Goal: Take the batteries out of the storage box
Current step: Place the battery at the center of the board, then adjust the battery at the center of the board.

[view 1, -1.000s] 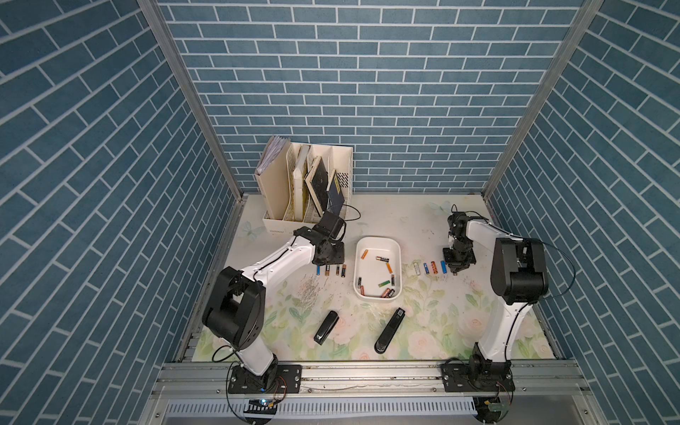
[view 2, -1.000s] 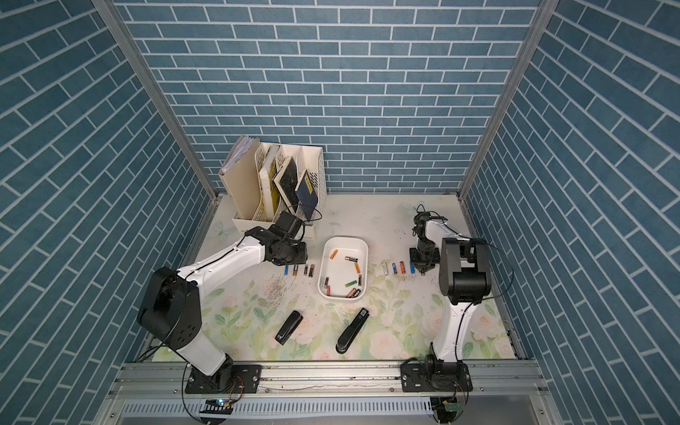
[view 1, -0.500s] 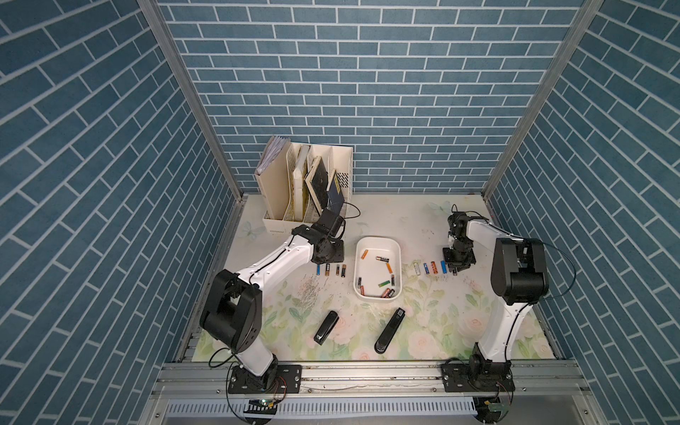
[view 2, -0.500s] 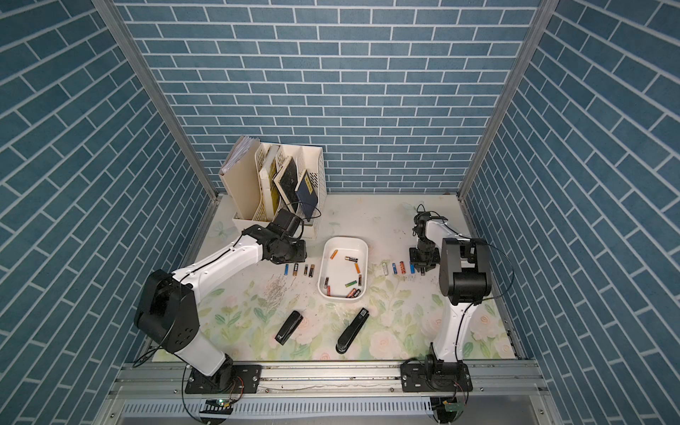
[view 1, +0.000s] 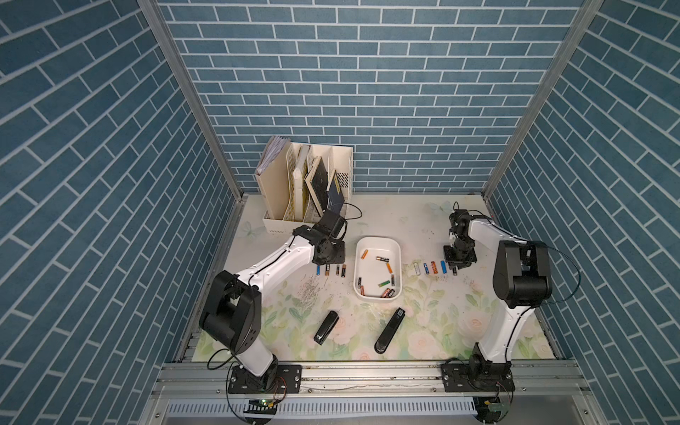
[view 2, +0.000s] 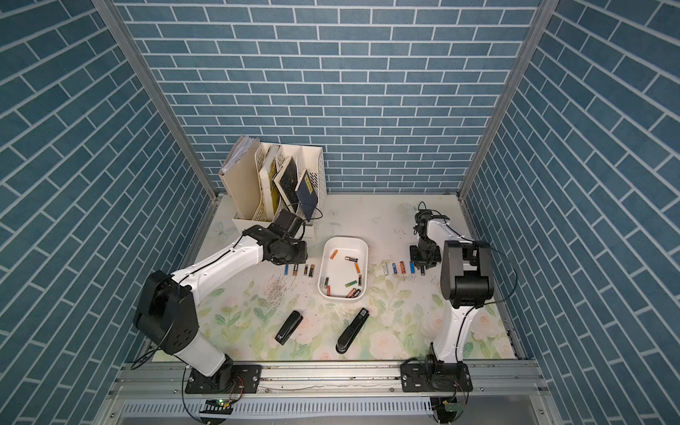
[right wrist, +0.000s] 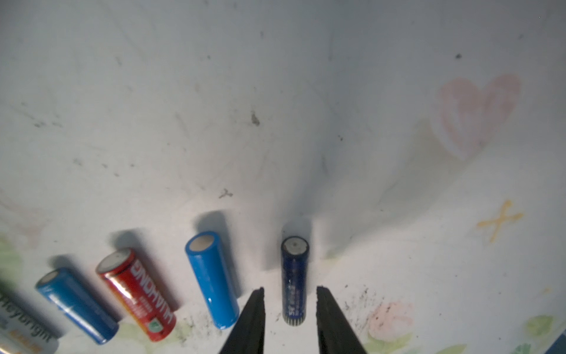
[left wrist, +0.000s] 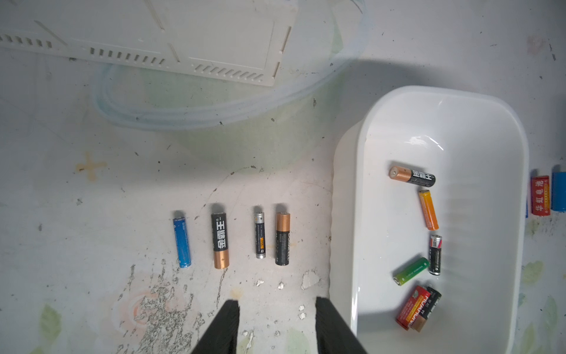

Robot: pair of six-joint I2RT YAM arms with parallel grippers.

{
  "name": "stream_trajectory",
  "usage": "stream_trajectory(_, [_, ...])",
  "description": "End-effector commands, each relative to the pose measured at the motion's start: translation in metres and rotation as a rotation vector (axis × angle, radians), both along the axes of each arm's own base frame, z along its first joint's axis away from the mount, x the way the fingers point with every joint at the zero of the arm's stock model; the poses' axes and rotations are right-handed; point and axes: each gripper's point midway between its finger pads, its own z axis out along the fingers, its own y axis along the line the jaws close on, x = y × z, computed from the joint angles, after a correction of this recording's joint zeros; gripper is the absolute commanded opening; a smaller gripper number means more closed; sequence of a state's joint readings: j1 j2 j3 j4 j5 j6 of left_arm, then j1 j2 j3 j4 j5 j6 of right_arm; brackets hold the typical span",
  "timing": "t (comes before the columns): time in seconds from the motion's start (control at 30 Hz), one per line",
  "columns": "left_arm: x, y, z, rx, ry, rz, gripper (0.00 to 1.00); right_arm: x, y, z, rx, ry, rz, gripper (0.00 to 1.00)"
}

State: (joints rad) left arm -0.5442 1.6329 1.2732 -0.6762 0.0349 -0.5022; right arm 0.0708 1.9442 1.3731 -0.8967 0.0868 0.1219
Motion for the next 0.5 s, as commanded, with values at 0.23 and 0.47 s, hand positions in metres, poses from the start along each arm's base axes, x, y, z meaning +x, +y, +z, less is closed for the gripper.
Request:
stream_trajectory(0.23, [0.001,-0.005,0.007,-0.005,-0.016,-0.004,0.46,-0.006,0.000,0.001,0.009,0.024,0.012,0.30])
stream_trajectory(0.47, [0.000,-0.005,0.004,0.002,-0.012,-0.003,0.46,-0.004,0.002,-0.006,0.021,0.049,0.010,0.27])
